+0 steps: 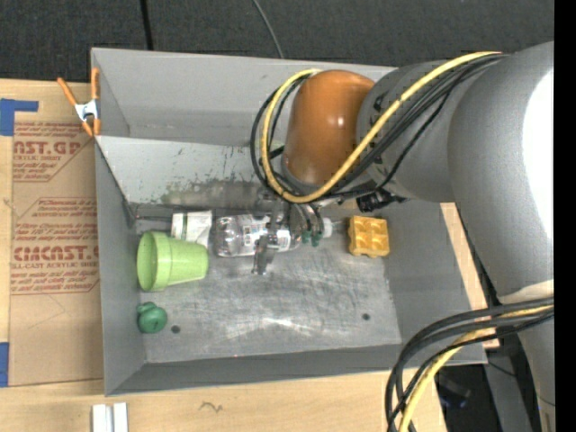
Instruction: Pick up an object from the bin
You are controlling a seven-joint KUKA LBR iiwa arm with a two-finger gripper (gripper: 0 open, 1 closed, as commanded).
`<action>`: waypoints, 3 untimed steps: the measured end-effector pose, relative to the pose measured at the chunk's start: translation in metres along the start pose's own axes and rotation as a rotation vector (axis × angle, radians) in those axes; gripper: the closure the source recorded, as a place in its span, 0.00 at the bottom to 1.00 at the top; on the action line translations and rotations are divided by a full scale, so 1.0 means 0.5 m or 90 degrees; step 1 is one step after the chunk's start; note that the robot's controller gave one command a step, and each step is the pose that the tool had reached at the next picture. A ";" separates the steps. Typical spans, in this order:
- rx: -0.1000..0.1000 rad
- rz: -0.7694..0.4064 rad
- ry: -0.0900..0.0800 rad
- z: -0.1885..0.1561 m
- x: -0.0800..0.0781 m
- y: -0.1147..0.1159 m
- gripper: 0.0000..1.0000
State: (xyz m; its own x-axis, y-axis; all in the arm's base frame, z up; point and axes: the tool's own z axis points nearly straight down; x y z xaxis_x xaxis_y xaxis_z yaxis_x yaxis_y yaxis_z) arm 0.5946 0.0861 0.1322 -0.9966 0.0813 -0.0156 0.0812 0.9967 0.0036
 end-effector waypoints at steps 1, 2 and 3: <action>0.000 -0.089 0.005 0.120 0.002 0.019 0.00; -0.002 0.057 0.003 0.113 0.003 0.005 1.00; -0.002 0.056 0.003 0.113 0.003 0.005 1.00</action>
Offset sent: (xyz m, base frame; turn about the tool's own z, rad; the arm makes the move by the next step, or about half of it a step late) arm -0.0042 -0.0002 -0.0622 0.0909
